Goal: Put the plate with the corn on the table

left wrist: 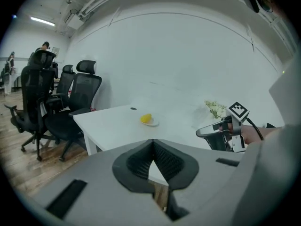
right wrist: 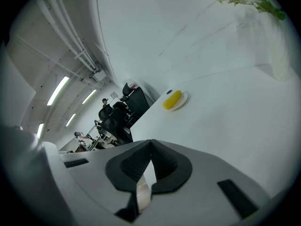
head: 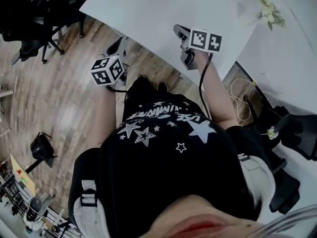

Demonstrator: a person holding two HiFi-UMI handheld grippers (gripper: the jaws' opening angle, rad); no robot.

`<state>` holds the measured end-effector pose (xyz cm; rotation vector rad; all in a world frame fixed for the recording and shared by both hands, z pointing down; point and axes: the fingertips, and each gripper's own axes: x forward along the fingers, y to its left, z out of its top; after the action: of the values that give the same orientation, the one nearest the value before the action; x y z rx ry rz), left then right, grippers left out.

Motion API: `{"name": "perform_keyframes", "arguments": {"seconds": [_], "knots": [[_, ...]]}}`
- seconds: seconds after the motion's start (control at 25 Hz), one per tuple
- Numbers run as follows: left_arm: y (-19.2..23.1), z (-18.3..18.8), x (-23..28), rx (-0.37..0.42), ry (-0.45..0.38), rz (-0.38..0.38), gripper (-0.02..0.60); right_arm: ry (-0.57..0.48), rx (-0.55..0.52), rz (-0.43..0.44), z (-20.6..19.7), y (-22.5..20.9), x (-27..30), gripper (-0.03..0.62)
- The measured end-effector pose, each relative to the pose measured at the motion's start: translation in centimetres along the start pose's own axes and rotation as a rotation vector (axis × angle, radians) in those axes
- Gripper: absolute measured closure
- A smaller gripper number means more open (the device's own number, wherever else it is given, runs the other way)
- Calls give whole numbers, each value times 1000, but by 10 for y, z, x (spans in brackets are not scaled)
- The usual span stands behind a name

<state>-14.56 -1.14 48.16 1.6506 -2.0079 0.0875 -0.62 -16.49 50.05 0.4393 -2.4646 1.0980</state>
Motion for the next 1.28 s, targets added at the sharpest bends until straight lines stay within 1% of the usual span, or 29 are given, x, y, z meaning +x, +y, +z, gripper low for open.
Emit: {"name": "perform_keyframes", "arguments": {"seconds": [0.16, 0.36, 0.52, 0.64, 0.88, 1.0, 1.28], "knots": [[3, -8, -15, -18, -9, 19, 575, 15, -30, 11, -13, 6, -5, 588], [-5, -16, -26, -7, -13, 11, 575, 41, -71, 8, -28, 6, -13, 588], [-8, -27, -48, -2, -18, 18, 575, 71, -111, 2, -46, 14, -14, 588], [-12, -39, -75, -16, -26, 28, 575, 72, -118, 7, -62, 28, -19, 588], [-10, -64, -140, -43, -46, 60, 575, 62, -185, 20, -93, 74, -35, 588], [-17, -80, -172, -46, -47, 67, 575, 65, -176, 34, -118, 91, -51, 588], [-39, -111, -231, -59, -69, 80, 575, 66, -182, 49, -165, 115, -94, 588]]}}
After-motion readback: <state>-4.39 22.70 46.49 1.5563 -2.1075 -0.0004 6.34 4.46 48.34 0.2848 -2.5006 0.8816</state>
